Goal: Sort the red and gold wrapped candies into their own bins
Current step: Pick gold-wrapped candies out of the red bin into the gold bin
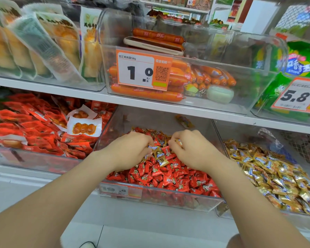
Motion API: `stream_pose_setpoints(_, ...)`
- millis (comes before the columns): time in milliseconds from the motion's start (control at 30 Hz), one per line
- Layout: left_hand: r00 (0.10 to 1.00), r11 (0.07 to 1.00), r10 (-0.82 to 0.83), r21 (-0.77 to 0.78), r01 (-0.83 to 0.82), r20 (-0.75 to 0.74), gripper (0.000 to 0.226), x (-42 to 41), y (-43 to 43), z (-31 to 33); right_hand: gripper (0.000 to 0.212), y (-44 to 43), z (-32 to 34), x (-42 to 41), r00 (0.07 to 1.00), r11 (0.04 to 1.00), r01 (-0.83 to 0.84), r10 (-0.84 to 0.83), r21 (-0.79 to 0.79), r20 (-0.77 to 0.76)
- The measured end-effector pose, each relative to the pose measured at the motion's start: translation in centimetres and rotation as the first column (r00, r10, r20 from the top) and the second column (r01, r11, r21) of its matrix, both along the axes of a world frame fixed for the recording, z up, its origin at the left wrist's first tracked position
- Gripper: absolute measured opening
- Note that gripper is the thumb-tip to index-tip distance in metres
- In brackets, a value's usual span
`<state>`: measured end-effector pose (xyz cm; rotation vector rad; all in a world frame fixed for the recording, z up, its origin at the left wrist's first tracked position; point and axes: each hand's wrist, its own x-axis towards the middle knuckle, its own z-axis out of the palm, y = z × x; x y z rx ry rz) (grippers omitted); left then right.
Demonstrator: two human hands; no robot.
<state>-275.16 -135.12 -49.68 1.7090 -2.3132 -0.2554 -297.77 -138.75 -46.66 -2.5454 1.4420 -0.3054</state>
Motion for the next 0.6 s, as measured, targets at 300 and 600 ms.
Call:
stream_pose_setpoints(300,0.936,0.975,0.189,-0.055,-0.215,-0.297,0.020,0.7,-0.1,0.9,0.043,1.3,-0.4,1.7,0.950,0.988,-0.128,0.146,0.082,-0.278)
stream_pose_setpoints(600,0.843,0.956,0.290,0.095,-0.277,-0.453,0.022,0.1,-0.4,1.0,0.029,-0.5,-1.2,4.2,0.897,0.997,-0.069,0.074,0.028,-0.436)
